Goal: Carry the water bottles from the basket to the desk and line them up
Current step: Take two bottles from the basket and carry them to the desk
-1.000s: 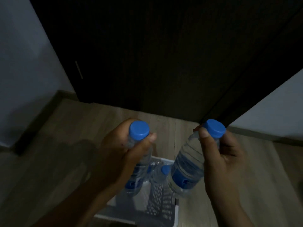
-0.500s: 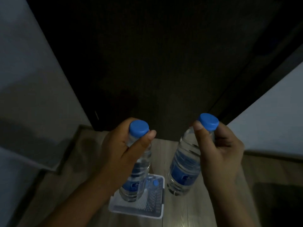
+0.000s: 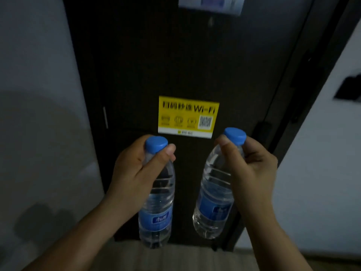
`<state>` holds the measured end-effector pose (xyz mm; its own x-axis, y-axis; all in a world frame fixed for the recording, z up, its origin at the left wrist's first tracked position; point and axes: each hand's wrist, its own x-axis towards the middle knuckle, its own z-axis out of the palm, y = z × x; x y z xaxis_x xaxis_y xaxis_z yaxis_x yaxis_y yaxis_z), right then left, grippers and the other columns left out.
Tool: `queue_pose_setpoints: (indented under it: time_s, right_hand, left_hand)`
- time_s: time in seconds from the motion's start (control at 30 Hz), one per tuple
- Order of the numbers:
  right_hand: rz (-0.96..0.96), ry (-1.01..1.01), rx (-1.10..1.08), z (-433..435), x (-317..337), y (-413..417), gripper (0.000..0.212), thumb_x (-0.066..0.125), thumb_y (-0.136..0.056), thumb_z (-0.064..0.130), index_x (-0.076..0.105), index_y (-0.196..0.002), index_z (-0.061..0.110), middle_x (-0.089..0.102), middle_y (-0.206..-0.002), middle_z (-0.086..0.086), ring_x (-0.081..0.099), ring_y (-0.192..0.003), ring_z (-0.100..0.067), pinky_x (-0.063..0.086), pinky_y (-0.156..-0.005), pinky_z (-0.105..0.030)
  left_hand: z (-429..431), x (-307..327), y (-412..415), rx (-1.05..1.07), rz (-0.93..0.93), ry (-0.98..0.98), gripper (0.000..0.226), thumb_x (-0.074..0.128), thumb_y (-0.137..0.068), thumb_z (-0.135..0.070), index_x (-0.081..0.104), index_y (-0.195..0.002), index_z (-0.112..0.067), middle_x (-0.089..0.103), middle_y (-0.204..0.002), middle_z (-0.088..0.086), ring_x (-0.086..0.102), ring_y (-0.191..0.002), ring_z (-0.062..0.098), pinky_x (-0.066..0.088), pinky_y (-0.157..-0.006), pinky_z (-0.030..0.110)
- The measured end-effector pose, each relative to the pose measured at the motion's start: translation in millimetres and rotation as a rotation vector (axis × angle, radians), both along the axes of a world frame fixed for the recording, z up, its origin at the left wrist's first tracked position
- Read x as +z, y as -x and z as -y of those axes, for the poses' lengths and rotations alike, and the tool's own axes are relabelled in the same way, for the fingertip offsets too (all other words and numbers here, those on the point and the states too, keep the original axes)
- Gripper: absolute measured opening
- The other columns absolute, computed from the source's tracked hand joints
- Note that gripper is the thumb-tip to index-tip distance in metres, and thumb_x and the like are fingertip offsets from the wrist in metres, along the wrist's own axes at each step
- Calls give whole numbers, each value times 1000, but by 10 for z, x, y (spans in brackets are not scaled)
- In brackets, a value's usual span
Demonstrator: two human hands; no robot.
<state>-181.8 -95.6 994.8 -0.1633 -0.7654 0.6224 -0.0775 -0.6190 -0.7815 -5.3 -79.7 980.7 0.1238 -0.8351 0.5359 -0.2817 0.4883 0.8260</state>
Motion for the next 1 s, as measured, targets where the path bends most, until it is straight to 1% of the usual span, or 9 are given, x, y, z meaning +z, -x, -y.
queue_pose_setpoints:
  time_s: [0.07, 0.2, 0.37, 0.57, 0.67, 0.8, 0.87, 0.93, 1.0]
  right_hand:
    - [9, 50, 26, -131, 414, -40, 22, 62, -78, 34, 69, -85, 14, 68, -67, 7, 66, -64, -4, 50, -59, -14]
    - [17, 82, 115, -355, 1107, -63, 34, 60, -80, 39, 69, -81, 6, 68, -75, -10, 66, -69, -16, 55, -66, -21]
    - [42, 51, 293, -572, 1667, -17, 35, 60, -74, 45, 69, -75, 11, 70, -77, -6, 64, -67, -13, 53, -60, -20]
    - [-6, 7, 515, -599, 1958, 84, 43, 63, -70, 45, 68, -82, 4, 71, -82, -11, 67, -71, -15, 57, -62, -25]
    - [-20, -8, 585, -499, 1998, 107, 35, 63, -67, 46, 71, -77, 13, 73, -85, -8, 71, -78, -14, 56, -68, -31]
    - [-9, -14, 744, -287, 2036, 123, 25, 63, -65, 46, 75, -72, 25, 74, -82, -4, 71, -87, -23, 57, -80, -40]
    - [-18, 0, 834, -210, 2036, 75, 23, 64, -66, 47, 75, -73, 28, 74, -83, -6, 70, -88, -25, 56, -81, -41]
    - [-30, 10, 926, -154, 2038, 2, 27, 69, -72, 47, 74, -78, 20, 74, -84, -8, 70, -88, -28, 56, -80, -39]
    - [-51, 20, 1012, -156, 2040, -112, 31, 70, -73, 47, 73, -79, 17, 74, -85, -8, 70, -87, -27, 57, -78, -36]
  left_hand:
    - [-135, 450, -55, 15, -4, 47, 27, 56, -87, -45, 63, -87, -20, 69, -83, -8, 66, -73, 2, 47, -62, 7]
    - [-455, 1208, -153, 8, 1, 189, 27, 55, -85, -40, 63, -83, -14, 70, -80, 2, 66, -70, 8, 49, -62, 9]
    - [-816, 1761, -205, -63, -32, 177, 39, 51, -78, -41, 63, -85, -5, 70, -78, 9, 68, -74, 19, 54, -64, 16]
    - [-1051, 2042, -71, -12, -42, 146, 41, 52, -75, -45, 64, -89, -8, 72, -80, 7, 71, -77, 19, 57, -64, 23]
    - [-1107, 2118, 46, 76, -17, 153, 41, 52, -73, -47, 64, -87, -11, 73, -81, 7, 72, -77, 19, 55, -65, 23]
    - [-1120, 2112, 182, 256, -35, 168, 39, 59, -80, -50, 67, -84, -13, 74, -83, 8, 72, -79, 20, 55, -75, 32]
    - [-1170, 2098, 260, 352, -32, 177, 41, 57, -78, -50, 67, -83, -10, 73, -82, 8, 71, -78, 20, 56, -72, 27]
    - [-1244, 2077, 348, 443, -37, 191, 41, 53, -75, -46, 67, -80, -7, 73, -79, 9, 70, -74, 19, 54, -64, 19]
    - [-1371, 2053, 386, 537, -53, 203, 37, 58, -76, -45, 67, -77, -9, 73, -78, 10, 70, -72, 20, 55, -63, 20]
